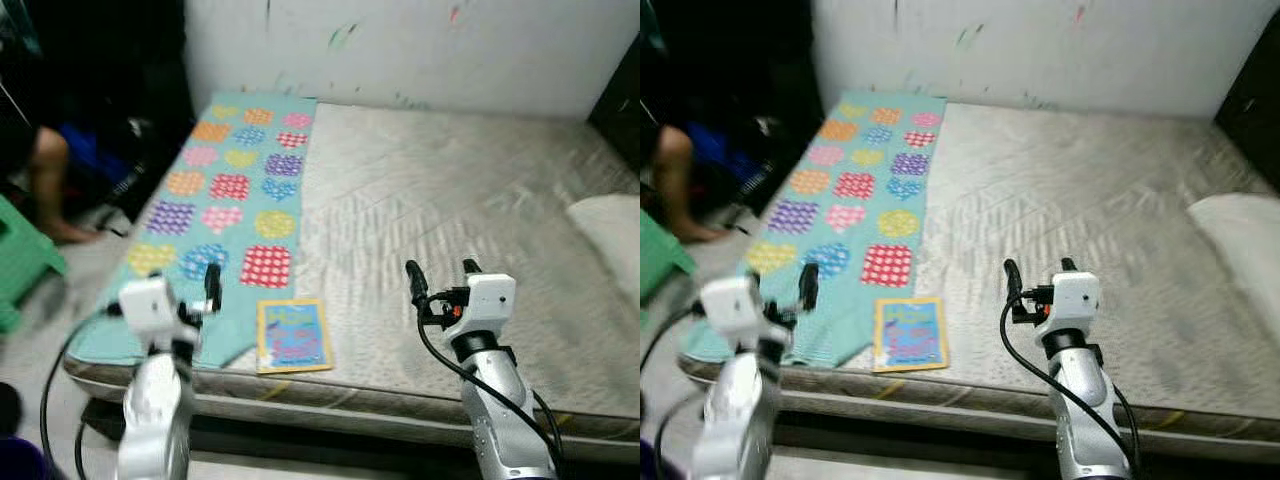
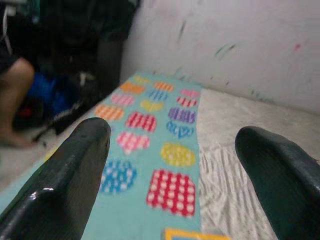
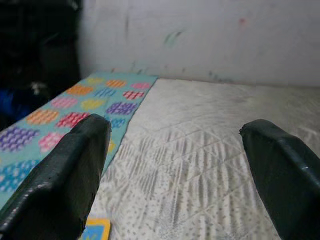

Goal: Clean up the room

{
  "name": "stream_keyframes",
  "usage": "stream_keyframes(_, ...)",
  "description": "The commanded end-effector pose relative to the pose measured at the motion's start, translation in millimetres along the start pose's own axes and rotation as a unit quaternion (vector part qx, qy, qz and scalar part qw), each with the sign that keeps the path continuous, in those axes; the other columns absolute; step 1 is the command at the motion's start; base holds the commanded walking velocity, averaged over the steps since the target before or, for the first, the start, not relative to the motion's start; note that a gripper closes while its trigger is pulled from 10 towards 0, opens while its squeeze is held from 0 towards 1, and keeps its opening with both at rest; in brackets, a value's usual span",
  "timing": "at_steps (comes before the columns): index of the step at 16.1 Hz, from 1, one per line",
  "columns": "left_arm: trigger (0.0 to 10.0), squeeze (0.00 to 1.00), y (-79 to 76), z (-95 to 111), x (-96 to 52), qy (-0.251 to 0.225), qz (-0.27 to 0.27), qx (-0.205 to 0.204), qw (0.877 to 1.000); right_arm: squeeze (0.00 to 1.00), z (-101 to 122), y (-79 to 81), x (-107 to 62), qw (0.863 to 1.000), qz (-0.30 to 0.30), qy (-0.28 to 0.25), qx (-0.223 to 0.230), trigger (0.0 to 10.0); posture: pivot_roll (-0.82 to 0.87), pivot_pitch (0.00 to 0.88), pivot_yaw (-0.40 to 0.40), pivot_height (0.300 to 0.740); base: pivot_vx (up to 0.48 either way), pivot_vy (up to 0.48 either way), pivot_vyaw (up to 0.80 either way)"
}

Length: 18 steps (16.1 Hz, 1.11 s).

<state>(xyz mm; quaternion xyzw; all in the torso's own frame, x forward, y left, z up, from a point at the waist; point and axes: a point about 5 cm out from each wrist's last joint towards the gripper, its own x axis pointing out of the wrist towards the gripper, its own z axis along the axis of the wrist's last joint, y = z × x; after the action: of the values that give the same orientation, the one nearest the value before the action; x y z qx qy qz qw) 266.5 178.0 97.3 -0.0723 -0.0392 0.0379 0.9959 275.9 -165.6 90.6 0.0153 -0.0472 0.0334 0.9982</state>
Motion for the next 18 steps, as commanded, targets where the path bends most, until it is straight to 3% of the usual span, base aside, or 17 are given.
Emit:
stream_keyframes(1, 10.0, 0.00, -5.5, -5.2, 2.2, 0.018, -0.022, 0.003, 1.000, 0.00, -0.6, -4.4, 0.2, 1.000, -0.020, -0.006, 0.002, 10.0, -0.11, 0.000, 0.061, 0.740, 0.000, 0.000, 0.00)
stream_keyframes(2, 10.0, 0.00, -11.9, -5.7, 4.5, 0.024, -0.047, 0.007, 0.999, 0.00, -1.3, -4.9, -1.5, 0.999, -0.034, -0.013, 0.003, 10.0, -0.13, 0.000, 0.119, 0.740, 0.000, 0.000, 0.00)
stream_keyframes(4, 10.0, 0.00, -20.5, -10.2, 4.0, 0.036, -0.076, 0.011, 0.996, 0.00, -7.8, -8.5, -7.5, 0.998, -0.056, -0.009, 0.003, 10.0, -0.14, 0.000, 0.152, 0.740, 0.000, 0.000, 0.00)
stream_keyframes(6, 10.0, 0.00, -19.7, -15.4, 6.0, 0.045, -0.084, 0.014, 0.995, 0.00, -13.3, -6.6, -10.7, 0.997, -0.075, -0.007, 0.015, 10.0, -0.14, 0.000, 0.168, 0.740, 0.000, 0.000, 0.00)
stream_keyframes(9, 10.0, 0.00, -19.3, -3.3, 17.6, 0.032, -0.089, 0.020, 0.995, 0.00, -3.1, 6.2, 3.4, 0.998, -0.059, -0.030, 0.020, 10.0, -0.12, 0.000, 0.171, 0.740, 0.000, 0.000, 0.00)
stream_keyframes(12, 10.0, 0.00, -9.6, -13.6, 11.6, 0.040, -0.049, 0.018, 0.998, 0.00, -14.1, 2.9, 7.8, 0.999, -0.049, -0.001, 0.006, 10.0, -0.10, 0.000, 0.101, 0.740, 0.000, 0.000, 0.00)
stream_keyframes(14, 10.0, 0.00, -7.6, -18.6, 3.0, 0.043, -0.031, 0.006, 0.999, 0.00, -13.9, 11.1, 2.7, 1.000, 0.012, -0.001, -0.021, 10.0, -0.07, 0.000, 0.064, 0.740, 0.000, 0.000, 0.00)
stream_keyframes(15, 10.0, 0.00, -9.6, -19.8, -0.7, 0.044, -0.028, 0.007, 0.999, 0.00, -17.2, 8.0, 5.8, 1.000, -0.004, 0.012, 0.000, 10.0, -0.05, 0.000, 0.042, 0.740, 0.000, 0.000, 0.00)
stream_keyframes(18, 10.0, 0.00, -5.9, -20.1, -10.3, 0.039, -0.005, 0.005, 0.999, 0.00, -13.4, 11.8, 21.7, 1.000, 0.018, 0.013, -0.008, 10.0, -0.01, 0.000, 0.000, 0.740, 0.000, 0.000, 0.00)
